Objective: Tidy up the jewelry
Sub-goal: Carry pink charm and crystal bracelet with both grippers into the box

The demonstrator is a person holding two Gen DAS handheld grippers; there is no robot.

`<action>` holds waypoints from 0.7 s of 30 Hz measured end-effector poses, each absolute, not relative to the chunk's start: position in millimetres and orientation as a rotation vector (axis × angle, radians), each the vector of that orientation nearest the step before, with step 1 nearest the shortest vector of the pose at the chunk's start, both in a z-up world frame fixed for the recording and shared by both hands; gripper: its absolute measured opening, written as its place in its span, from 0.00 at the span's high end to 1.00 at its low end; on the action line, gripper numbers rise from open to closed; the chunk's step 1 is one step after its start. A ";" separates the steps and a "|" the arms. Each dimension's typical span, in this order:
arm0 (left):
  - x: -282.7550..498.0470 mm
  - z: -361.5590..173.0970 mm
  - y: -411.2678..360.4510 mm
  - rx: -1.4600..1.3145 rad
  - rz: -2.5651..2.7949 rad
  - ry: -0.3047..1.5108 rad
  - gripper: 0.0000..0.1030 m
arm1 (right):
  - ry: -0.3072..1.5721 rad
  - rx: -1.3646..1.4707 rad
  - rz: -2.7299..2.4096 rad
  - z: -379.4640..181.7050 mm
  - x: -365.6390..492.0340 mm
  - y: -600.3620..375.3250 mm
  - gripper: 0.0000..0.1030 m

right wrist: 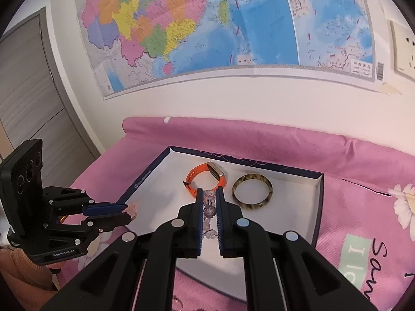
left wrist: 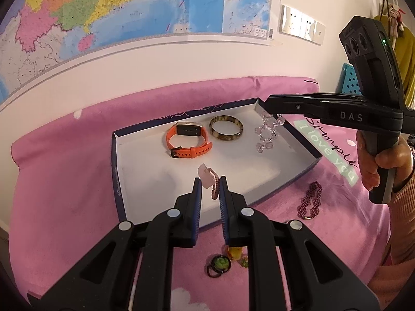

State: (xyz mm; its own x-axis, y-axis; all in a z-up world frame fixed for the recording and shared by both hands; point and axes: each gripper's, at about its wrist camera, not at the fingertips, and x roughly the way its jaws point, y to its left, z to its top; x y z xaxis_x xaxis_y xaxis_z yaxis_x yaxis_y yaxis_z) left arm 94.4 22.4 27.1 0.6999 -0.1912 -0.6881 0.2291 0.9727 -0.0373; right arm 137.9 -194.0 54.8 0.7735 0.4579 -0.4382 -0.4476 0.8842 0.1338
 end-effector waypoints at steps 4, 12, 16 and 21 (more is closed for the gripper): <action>105.0 24.9 23.7 0.050 -0.227 0.768 0.86 | 0.487 0.032 0.491 53.4 148.6 -192.4 0.93; 123.6 17.2 23.7 0.049 -0.218 0.795 0.86 | 0.496 0.034 0.495 52.1 164.5 -188.4 0.93; 132.2 12.9 21.9 0.053 -0.215 0.809 0.86 | 0.502 0.033 0.497 50.8 172.4 -184.3 0.93; 141.7 8.3 21.1 0.049 -0.211 0.826 0.86 | 0.506 0.034 0.504 48.0 181.0 -179.2 0.93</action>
State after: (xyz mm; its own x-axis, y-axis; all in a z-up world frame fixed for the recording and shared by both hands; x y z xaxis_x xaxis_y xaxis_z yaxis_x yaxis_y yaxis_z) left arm 141.7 21.1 8.3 0.6583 -0.1676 -0.7339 0.2055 0.9779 -0.0390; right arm 181.0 -179.2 48.0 0.7556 0.4708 -0.4554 -0.4541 0.8776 0.1538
